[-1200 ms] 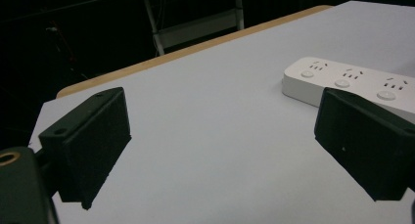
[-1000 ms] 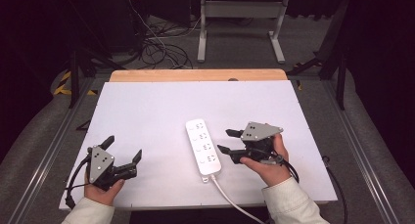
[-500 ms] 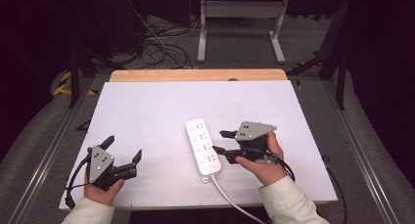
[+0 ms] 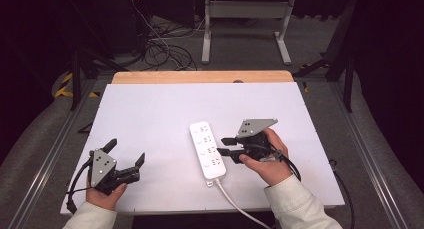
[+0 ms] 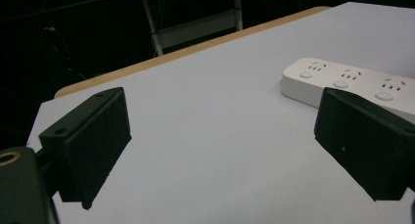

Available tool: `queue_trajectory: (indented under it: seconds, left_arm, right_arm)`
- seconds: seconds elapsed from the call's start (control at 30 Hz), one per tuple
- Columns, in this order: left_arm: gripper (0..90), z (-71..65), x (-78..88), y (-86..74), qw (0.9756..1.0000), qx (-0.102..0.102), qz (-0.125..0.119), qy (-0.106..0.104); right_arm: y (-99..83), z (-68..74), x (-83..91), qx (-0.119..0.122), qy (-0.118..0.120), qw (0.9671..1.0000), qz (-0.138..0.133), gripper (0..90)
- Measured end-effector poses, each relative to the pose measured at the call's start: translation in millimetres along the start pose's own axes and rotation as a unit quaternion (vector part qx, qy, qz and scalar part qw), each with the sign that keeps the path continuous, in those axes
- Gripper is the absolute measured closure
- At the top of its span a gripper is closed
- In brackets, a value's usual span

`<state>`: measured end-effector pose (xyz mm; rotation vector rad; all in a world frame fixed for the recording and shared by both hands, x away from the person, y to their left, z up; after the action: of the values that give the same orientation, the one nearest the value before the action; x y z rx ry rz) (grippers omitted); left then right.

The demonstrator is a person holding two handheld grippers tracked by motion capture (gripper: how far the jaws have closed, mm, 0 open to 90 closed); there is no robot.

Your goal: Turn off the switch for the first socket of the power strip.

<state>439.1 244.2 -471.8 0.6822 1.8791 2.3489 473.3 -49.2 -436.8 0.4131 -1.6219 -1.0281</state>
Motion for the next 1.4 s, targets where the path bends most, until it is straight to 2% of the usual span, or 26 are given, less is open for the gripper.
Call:
queue_trajectory:
  seconds: [0.03, 0.13, 0.33, 0.5, 0.67, 0.87, 1.13, 1.4]
  left_arm:
    - [6.9, 0.2, 0.1, -0.1, 1.0, 0.0, 0.001, 0.0]
    - [6.9, 0.3, 0.1, -0.4, 1.0, 0.001, 0.001, 0.0]
    - [6.9, 0.5, 0.0, -0.4, 1.0, 0.0, 0.001, -0.001]
    - [6.9, 0.6, 0.0, -0.4, 1.0, 0.001, 0.001, -0.001]
    - [6.9, 0.8, -0.1, -0.4, 1.0, 0.001, 0.001, 0.0]
    - [6.9, 1.1, -0.1, -0.5, 1.0, 0.0, 0.001, -0.001]
    - [6.9, 1.4, 0.3, -0.7, 1.0, 0.001, 0.002, -0.001]
    - [6.9, 1.3, 0.2, -0.6, 1.0, 0.001, 0.001, -0.002]
  right_arm:
    - [1.6, 0.1, -0.6, 0.002, 0.006, 1.0, 0.002, 70.1]
    - [3.2, 0.2, -0.7, 0.003, 0.011, 0.9999, 0.005, 72.9]
    - [8.0, 3.3, -2.6, 0.013, 0.032, 0.9991, 0.025, 88.4]
    - [10.0, 7.1, -7.4, 0.024, 0.053, 0.9974, 0.043, 90.0]
    - [10.2, 9.0, -15.4, 0.051, 0.073, 0.9928, 0.08, 90.0]
    - [10.3, 7.2, -28.0, 0.063, 0.087, 0.9875, 0.116, 90.0]
    - [2.5, 7.4, -45.9, 0.062, 0.103, 0.9792, 0.164, 90.0]
    - [-4.9, 9.9, -58.1, 0.058, 0.111, 0.9722, 0.197, 90.0]
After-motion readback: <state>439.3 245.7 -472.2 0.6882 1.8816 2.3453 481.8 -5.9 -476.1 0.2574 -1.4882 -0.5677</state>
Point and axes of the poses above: each handheld gripper's, and its own axes: x roughly backward along the jaws, y roughly out of its top, z roughly to its left, the point moved 9 cm from there along -x, roughly forward along the jaws, and after that the axes turned 2 degrees about z, right-handed, at the moved point
